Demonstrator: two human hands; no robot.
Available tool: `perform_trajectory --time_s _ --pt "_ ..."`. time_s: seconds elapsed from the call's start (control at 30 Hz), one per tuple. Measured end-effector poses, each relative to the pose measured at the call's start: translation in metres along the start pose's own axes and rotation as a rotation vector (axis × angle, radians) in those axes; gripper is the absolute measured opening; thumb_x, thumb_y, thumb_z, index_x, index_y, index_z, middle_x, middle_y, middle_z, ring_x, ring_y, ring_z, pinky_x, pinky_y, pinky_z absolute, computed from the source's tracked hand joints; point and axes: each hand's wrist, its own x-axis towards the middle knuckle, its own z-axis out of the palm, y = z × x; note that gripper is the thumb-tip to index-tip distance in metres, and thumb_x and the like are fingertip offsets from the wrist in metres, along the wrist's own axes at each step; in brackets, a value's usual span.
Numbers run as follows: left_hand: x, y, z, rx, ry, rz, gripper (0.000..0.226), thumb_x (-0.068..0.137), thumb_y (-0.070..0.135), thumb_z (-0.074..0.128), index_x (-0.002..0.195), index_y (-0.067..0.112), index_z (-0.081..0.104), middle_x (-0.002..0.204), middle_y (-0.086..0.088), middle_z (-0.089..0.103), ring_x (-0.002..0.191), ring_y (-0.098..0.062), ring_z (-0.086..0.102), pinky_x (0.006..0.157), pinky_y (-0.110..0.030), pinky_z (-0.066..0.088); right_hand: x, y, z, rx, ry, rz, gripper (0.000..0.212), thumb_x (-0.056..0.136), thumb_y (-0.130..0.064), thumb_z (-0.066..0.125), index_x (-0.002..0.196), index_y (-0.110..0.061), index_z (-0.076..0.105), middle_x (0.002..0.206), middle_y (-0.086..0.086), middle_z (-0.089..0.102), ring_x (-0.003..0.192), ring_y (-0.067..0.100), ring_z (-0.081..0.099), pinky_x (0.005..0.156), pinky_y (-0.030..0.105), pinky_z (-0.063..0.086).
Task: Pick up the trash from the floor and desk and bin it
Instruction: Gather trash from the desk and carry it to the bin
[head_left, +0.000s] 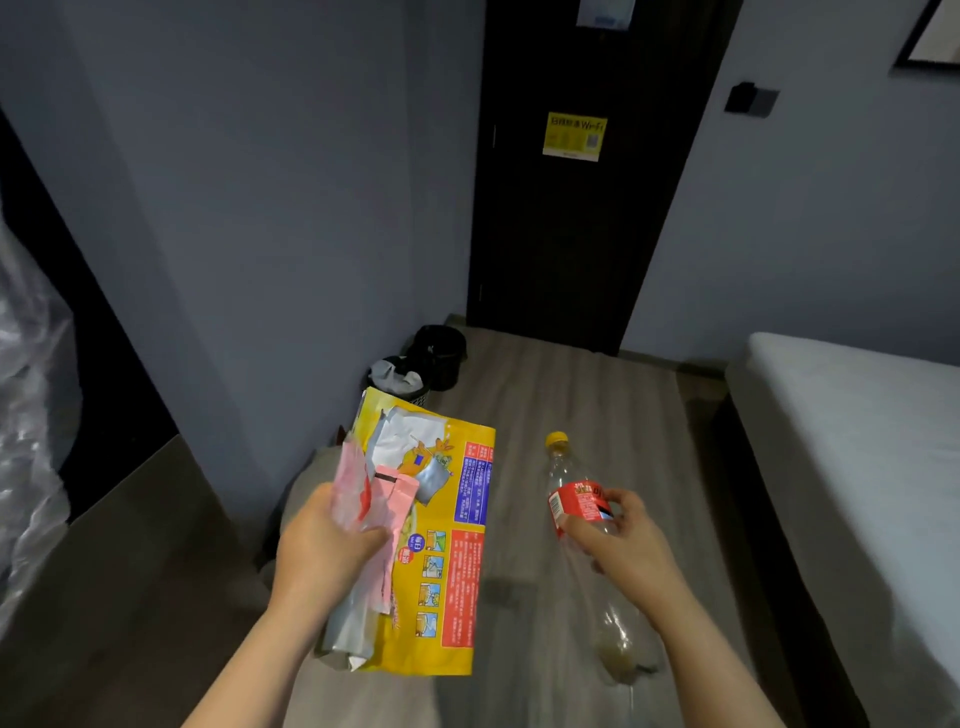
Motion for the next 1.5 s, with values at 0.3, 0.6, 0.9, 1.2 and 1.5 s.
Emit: perform_trajectory --time_s 0.3,0.6,0.9,1.2,1.5 --pt "0.163 0.027 0.016 0.029 -0.017 -0.018 0.039 0.068 0.026 0.079 0.096 0.029 0.053 0.083 0.010 0.059 0.071 -0.009 0.057 0.053 -0.023 0.039 0.136 -0.050 0.056 -0.001 0.027 0.019 0.045 0.074 -0.031 0.078 0.108 -0.030 0.050 0.091 -0.012 0.061 0.082 0.008 0.062 0.072 0.030 0.053" --pt "0.307 0.043 0.063 0.031 -0.006 -0.114 0.042 0.070 0.026 0.079 0.099 0.023 0.049 0.090 0.004 0.057 0.070 -0.007 0.054 0.049 -0.022 0.037 0.299 -0.073 0.086 -0.007 -0.003 0.024 0.037 0.071 -0.031 0.080 0.099 -0.029 0.056 0.089 -0.005 0.065 0.079 0.016 0.065 0.073 0.038 0.054" --pt "0.458 0.099 0.114 0.107 0.116 -0.166 0.052 0.073 0.025 0.079 0.116 0.013 0.053 0.099 -0.003 0.059 0.072 -0.015 0.050 0.048 -0.021 0.034 0.489 -0.119 0.090 -0.006 -0.108 -0.002 0.034 0.076 -0.031 0.075 0.100 -0.032 0.050 0.092 -0.008 0.061 0.083 0.016 0.065 0.076 0.039 0.055" --pt "0.581 0.117 0.154 0.121 0.125 -0.204 0.047 0.069 0.023 0.081 0.108 0.013 0.057 0.092 -0.003 0.060 0.073 -0.019 0.055 0.052 -0.024 0.038 0.628 -0.145 0.114 -0.093 -0.159 0.033 0.045 0.077 -0.030 0.076 0.112 -0.022 0.049 0.091 -0.007 0.060 0.083 0.017 0.064 0.079 0.043 0.056" --pt "0.753 0.120 0.164 0.091 0.086 -0.188 0.043 0.067 0.022 0.081 0.101 0.011 0.057 0.089 -0.004 0.060 0.072 -0.019 0.055 0.055 -0.025 0.040 0.773 -0.194 0.187 -0.179 -0.214 0.095 0.064 0.080 -0.039 0.070 0.133 -0.017 0.042 0.110 0.001 0.055 0.095 0.022 0.062 0.086 0.044 0.054"
